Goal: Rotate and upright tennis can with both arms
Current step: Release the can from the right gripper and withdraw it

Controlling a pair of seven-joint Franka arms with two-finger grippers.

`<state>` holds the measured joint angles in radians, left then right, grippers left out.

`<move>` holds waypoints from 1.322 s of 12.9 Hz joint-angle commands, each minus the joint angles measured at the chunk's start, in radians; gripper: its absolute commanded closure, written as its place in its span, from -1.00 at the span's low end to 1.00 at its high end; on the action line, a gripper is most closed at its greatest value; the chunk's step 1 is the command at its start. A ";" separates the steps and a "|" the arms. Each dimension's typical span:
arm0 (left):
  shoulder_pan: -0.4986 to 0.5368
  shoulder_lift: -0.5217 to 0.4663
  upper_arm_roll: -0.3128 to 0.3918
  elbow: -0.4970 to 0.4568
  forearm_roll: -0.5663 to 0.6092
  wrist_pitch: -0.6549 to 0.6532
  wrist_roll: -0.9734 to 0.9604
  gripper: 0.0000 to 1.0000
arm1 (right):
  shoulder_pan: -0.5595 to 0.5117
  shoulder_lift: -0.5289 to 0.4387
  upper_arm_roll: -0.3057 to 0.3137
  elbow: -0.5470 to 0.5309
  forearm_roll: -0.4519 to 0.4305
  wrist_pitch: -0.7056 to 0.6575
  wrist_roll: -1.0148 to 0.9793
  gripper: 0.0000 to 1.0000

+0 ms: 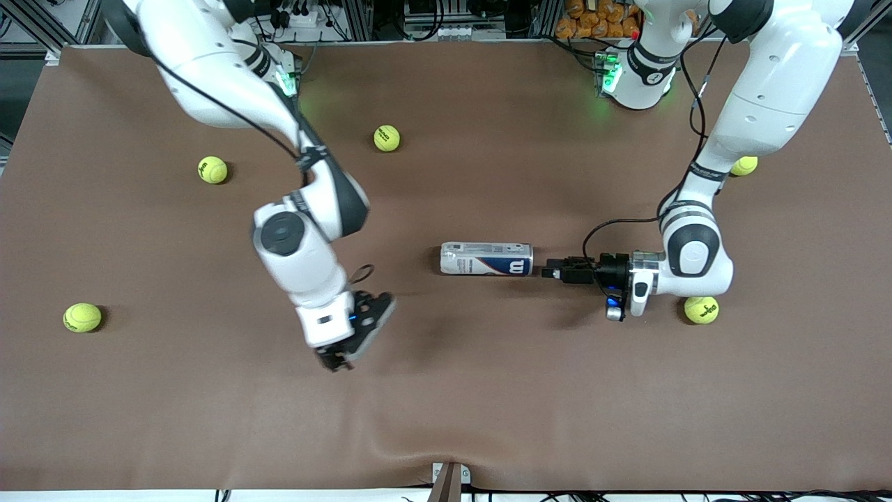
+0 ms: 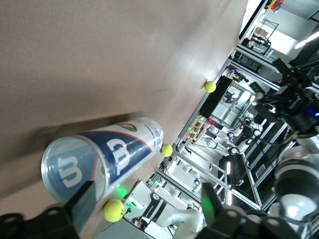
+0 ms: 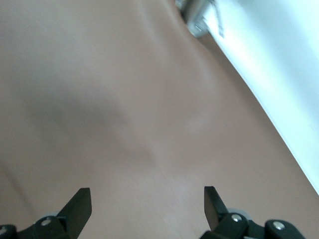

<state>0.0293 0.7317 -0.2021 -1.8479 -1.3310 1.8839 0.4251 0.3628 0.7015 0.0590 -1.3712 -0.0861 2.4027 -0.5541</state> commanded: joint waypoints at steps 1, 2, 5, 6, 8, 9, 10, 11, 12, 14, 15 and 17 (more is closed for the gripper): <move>-0.028 0.021 0.000 -0.008 -0.045 0.040 0.056 -0.72 | -0.025 -0.140 -0.023 -0.042 0.011 -0.179 0.113 -1.00; -0.029 0.026 0.000 -0.008 -0.045 0.040 0.058 -0.72 | -0.021 -0.161 -0.053 -0.040 0.011 -0.267 0.175 -1.00; -0.032 0.038 -0.002 -0.005 -0.049 0.041 0.058 -0.31 | -0.054 -0.249 -0.088 -0.042 0.012 -0.428 0.214 -1.00; -0.048 0.047 -0.002 -0.001 -0.074 0.043 0.058 -0.10 | -0.074 -0.281 -0.093 -0.042 0.012 -0.482 0.214 -1.00; -0.071 0.057 0.000 0.002 -0.121 0.049 0.070 0.32 | -0.155 -0.336 -0.093 -0.042 0.012 -0.586 0.212 -1.00; -0.074 0.057 0.000 0.004 -0.132 0.057 0.070 0.50 | -0.197 -0.359 -0.091 -0.048 0.016 -0.615 0.212 -1.00; -0.081 0.055 0.000 0.007 -0.134 0.060 0.070 0.62 | -0.241 -0.391 -0.090 -0.063 0.038 -0.626 0.212 -1.00; -0.083 0.048 0.000 0.009 -0.135 0.061 0.067 0.71 | -0.270 -0.434 -0.090 -0.092 0.067 -0.648 0.212 -1.00; -0.078 0.035 0.000 0.010 -0.132 0.061 0.057 0.85 | -0.290 -0.474 -0.090 -0.123 0.080 -0.675 0.215 -1.00; -0.075 -0.001 0.004 0.021 -0.125 0.063 0.023 1.00 | -0.338 -0.540 -0.090 -0.176 0.100 -0.685 0.246 -1.00; -0.077 -0.027 0.006 0.035 -0.120 0.064 -0.021 1.00 | -0.344 -0.571 -0.090 -0.189 0.100 -0.694 0.247 -1.00; -0.094 -0.081 0.009 0.087 -0.073 0.067 -0.186 1.00 | -0.346 -0.614 -0.091 -0.181 0.100 -0.779 0.330 -1.00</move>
<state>-0.0442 0.7283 -0.1999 -1.7820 -1.4365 1.9327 0.3729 0.0292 0.1697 -0.0502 -1.4942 -0.0033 1.6637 -0.3051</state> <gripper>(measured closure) 0.965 0.000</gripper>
